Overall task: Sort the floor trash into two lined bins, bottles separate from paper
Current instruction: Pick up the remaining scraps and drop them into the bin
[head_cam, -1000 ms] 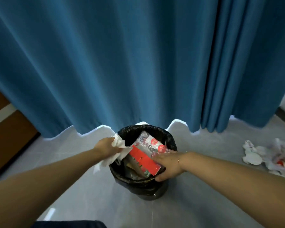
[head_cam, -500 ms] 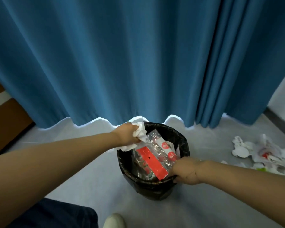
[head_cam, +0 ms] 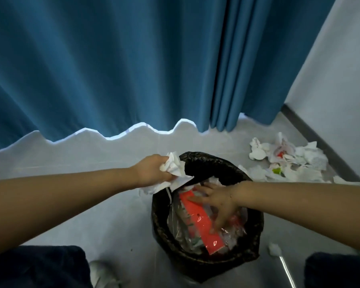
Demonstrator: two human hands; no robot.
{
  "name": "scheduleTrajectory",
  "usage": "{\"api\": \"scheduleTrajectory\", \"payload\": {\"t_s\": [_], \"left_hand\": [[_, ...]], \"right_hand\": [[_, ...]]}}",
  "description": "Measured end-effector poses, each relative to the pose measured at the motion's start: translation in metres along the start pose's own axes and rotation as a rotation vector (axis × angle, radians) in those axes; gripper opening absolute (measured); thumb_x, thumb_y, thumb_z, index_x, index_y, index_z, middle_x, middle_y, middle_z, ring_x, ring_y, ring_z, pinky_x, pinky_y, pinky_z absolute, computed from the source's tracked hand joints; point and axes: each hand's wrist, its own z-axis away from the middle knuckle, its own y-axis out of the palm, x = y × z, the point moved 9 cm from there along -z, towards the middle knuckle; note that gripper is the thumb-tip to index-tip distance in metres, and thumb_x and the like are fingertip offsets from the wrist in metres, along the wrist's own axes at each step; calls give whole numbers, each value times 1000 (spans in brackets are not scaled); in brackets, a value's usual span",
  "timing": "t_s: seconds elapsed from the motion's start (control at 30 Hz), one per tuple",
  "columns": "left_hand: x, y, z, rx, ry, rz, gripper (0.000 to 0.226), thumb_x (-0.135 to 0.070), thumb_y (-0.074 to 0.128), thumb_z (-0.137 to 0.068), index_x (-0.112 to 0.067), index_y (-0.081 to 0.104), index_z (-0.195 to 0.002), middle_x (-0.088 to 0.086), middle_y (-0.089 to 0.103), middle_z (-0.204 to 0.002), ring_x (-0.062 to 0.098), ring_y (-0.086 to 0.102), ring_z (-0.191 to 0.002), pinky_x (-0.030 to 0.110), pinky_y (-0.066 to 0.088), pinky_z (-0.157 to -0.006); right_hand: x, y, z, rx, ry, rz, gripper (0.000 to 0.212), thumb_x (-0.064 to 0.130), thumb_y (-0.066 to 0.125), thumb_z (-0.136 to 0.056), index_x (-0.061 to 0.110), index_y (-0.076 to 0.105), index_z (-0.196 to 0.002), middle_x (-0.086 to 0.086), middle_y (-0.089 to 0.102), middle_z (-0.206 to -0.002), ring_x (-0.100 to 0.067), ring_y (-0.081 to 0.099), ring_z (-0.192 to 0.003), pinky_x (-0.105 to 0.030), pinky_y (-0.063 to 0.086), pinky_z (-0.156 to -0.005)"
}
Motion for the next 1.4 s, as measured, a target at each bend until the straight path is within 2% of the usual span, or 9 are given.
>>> {"api": "scheduleTrajectory", "payload": {"t_s": [0.2,0.47,0.63,0.73,0.83,0.93,1.1,1.27,1.4], "left_hand": [[-21,-4,-14,-89,71,-51,27,-30,68,-81,-18,46,-71,1,51,-84,17,50,-80,26,34,-65],[-49,14,-9,-120,95,23,20,-27,69,-82,-15,54,-79,3,53,-89,19,52,-84,24,33,-66],[-90,37,3,-55,317,-251,15,-25,64,-84,-13,56,-88,7,50,-107,22,53,-97,23,32,-74],[-99,62,8,34,399,-235,15,-24,64,-84,-14,52,-87,7,48,-112,24,52,-102,26,37,-83],[-89,101,18,276,369,-220,68,-40,68,-82,-30,37,-141,5,34,-141,22,31,-132,30,27,-109],[-75,121,27,398,300,-304,96,-58,64,-78,-44,0,-147,-2,-1,-159,17,-5,-145,44,3,-118],[-80,94,28,265,251,72,69,-52,57,-87,-43,23,-146,-9,25,-154,8,20,-143,22,16,-115],[-66,64,32,40,232,-244,58,-31,53,-94,-35,28,-146,0,24,-155,14,13,-145,32,8,-118],[-60,88,41,139,122,-15,45,-29,44,-99,-17,41,-142,2,39,-148,16,35,-137,20,24,-108]], "right_hand": [[-10,39,-35,-87,95,35,119,61,67,-72,38,-28,-142,-1,-34,-151,-30,-28,-140,-61,6,-113],[2,21,-10,-105,48,2,118,56,72,-71,37,-17,-146,-1,-28,-154,-26,-26,-141,-56,1,-116],[-2,-19,69,-130,-23,-110,77,47,69,-78,24,34,-142,-2,37,-141,-22,34,-132,-36,34,-109],[-25,-12,116,-112,37,-192,61,45,67,-81,26,46,-135,2,46,-131,-17,44,-122,-35,39,-104],[-43,3,132,-59,96,-259,51,40,65,-85,25,50,-132,4,48,-131,-15,46,-122,-32,38,-105],[-49,1,120,-145,109,-201,46,37,61,-88,23,51,-131,2,52,-128,-18,49,-120,-35,41,-101],[-49,17,109,-90,68,-36,42,37,57,-90,23,52,-129,2,47,-132,-19,47,-119,-37,41,-100],[-50,-15,113,-338,40,180,36,32,47,-93,26,51,-128,8,47,-129,-12,41,-120,-30,41,-95],[-43,-22,106,-412,-23,149,46,14,36,-97,20,38,-142,4,31,-150,-14,25,-136,-21,22,-110]]}}
